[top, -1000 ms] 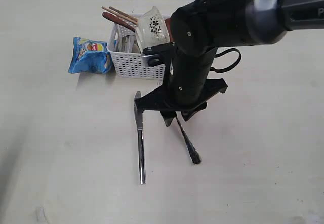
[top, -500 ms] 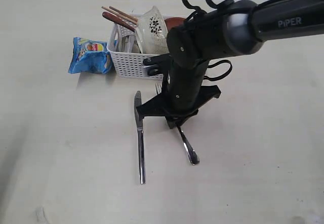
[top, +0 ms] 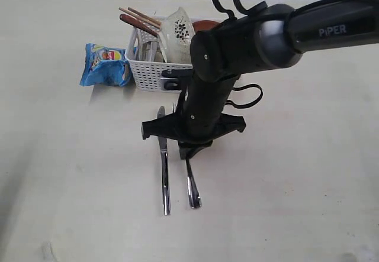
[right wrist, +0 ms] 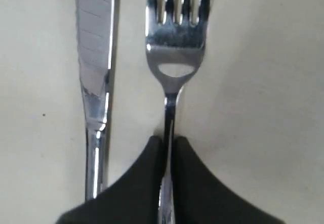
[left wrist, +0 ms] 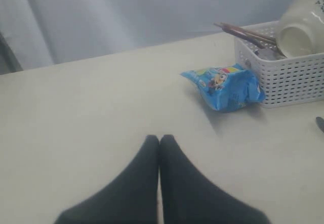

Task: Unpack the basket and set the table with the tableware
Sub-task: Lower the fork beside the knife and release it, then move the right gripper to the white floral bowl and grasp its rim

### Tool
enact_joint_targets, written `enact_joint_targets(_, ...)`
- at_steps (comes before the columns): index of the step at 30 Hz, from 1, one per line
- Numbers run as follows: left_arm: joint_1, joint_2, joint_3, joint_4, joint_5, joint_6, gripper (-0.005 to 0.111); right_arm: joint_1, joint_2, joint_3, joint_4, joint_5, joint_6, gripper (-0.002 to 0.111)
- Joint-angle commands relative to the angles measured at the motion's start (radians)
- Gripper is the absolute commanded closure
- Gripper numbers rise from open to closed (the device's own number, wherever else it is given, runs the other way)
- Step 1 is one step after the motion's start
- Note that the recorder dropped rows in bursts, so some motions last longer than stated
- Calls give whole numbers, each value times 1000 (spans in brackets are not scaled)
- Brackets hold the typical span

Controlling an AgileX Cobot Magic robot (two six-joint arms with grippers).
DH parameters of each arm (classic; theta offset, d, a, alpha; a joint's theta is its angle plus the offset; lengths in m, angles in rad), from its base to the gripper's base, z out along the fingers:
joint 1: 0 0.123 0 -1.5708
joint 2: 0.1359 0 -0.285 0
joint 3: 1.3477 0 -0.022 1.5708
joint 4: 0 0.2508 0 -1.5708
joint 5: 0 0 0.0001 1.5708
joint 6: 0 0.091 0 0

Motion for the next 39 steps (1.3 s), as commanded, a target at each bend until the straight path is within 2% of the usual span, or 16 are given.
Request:
enact_joint_targets(1,-6,-3,1,-5,-7,1,107,2,0,1,53,-51,15,109)
enact_joint_targets(17,-6,-3,1,-5,-7,0,107,2,0,1,62,-45,3,108)
enact_joint_targets(20,-6,-3,1,-5,-7,0,107,2,-10,1,51,-43,-4,95)
enact_joint_targets(24,-6,-3,1,-5,-7,0,107,2,-39,1,44,-45,-4,65)
enact_joint_targets(26,-6,-3,1,-5,-7,0,107,2,-61,1,33,-45,-4,59)
enact_joint_targets(31,-6,-3,1,-5,-7,-1,107,2,-143,-33,24,-42,-17,68)
enact_joint_targets(34,-6,-3,1,-5,-7,-1,107,25,-195,-97,24,-42,-89,74)
enact_joint_targets(39,-6,-3,1,-5,-7,-1,107,112,-212,-253,-48,-50,-158,71)
